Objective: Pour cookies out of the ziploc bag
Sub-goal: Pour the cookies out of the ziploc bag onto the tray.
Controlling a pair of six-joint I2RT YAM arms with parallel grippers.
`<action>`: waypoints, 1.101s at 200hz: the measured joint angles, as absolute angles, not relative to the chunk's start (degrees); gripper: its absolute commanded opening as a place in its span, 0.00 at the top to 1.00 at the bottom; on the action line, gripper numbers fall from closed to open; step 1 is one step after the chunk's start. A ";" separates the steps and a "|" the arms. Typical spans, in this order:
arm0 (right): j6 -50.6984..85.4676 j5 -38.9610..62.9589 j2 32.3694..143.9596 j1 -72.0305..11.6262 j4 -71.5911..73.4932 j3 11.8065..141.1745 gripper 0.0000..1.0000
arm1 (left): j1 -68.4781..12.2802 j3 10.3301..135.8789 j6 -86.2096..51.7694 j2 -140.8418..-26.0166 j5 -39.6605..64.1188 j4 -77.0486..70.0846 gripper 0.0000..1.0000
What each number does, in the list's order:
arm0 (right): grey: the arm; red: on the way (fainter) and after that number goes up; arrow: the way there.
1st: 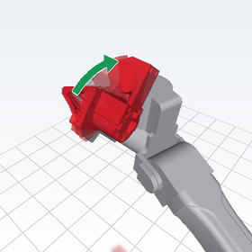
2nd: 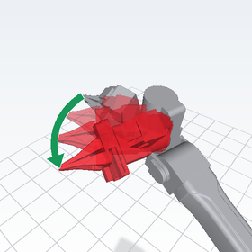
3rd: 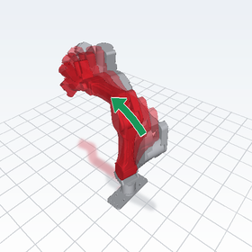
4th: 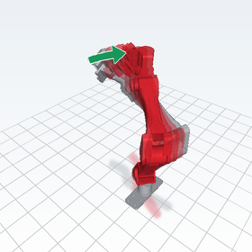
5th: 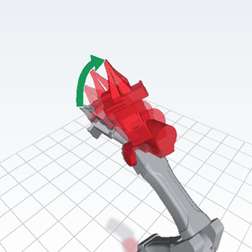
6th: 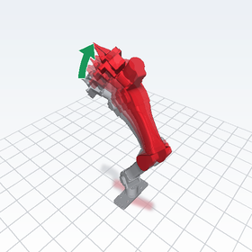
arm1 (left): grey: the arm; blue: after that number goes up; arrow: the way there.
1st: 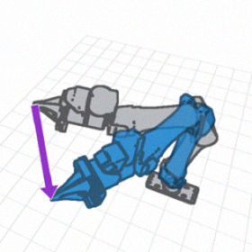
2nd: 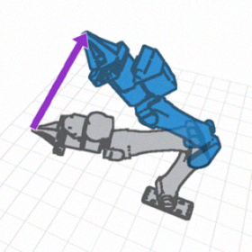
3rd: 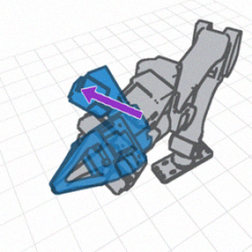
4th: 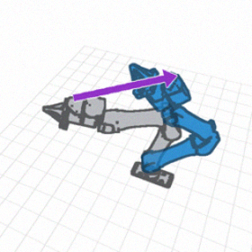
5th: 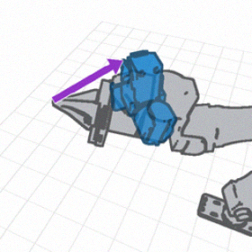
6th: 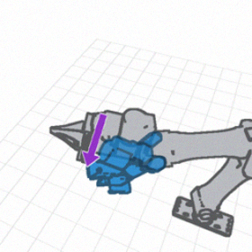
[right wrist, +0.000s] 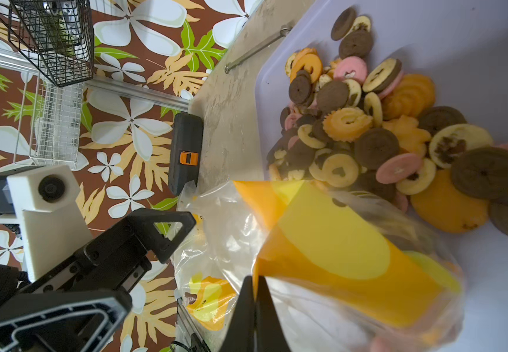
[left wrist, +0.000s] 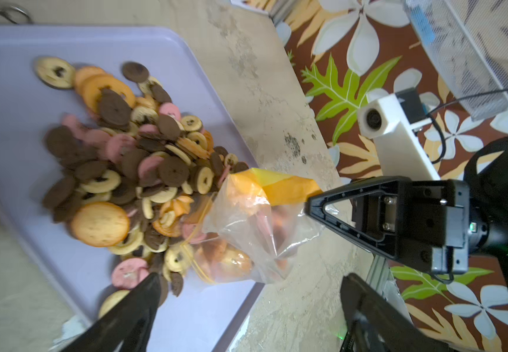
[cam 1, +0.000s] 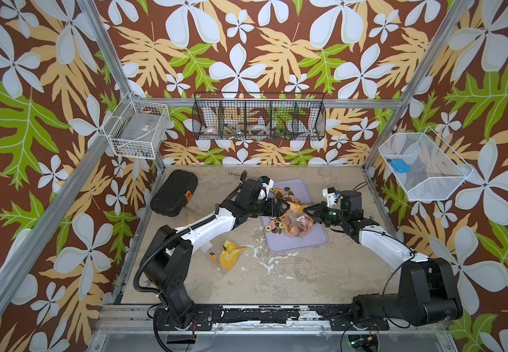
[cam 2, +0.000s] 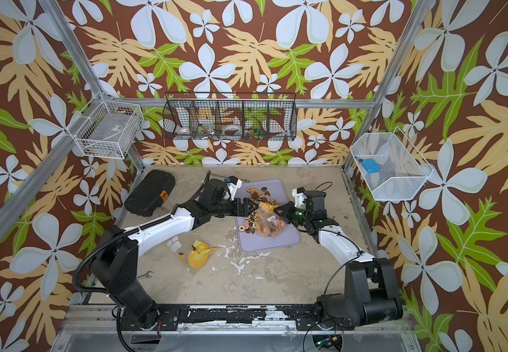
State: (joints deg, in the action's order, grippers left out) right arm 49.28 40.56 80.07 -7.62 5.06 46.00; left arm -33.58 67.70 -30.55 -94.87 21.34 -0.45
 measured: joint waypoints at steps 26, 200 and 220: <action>50.35 39.59 82.54 -8.58 5.93 48.64 1.00 | -26.35 62.81 -31.05 -90.35 22.90 -0.16 0.00; 52.29 35.62 96.62 -10.15 6.09 62.41 1.00 | -17.69 52.42 -31.22 -86.00 26.83 -2.42 0.00; 52.53 35.64 98.08 -10.15 6.79 62.24 1.00 | -17.69 52.36 -31.20 -86.00 26.83 -2.39 0.00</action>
